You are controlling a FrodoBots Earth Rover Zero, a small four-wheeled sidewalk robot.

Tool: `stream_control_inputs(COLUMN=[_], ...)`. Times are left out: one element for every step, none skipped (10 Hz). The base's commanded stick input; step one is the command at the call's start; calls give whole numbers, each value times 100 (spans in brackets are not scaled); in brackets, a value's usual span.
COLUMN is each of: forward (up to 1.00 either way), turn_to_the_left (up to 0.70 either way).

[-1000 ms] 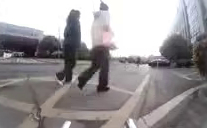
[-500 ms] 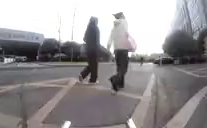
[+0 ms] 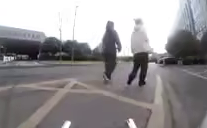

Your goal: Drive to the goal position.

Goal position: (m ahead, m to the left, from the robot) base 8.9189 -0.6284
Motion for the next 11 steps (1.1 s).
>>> stream_control_inputs(forward=[70, 70, 70, 70, 70, 70, 70, 70, 70, 70, 70], turn_to_the_left=[0, 0, 0, 0, 0, 0, 0, 0, 0, 0, 0])
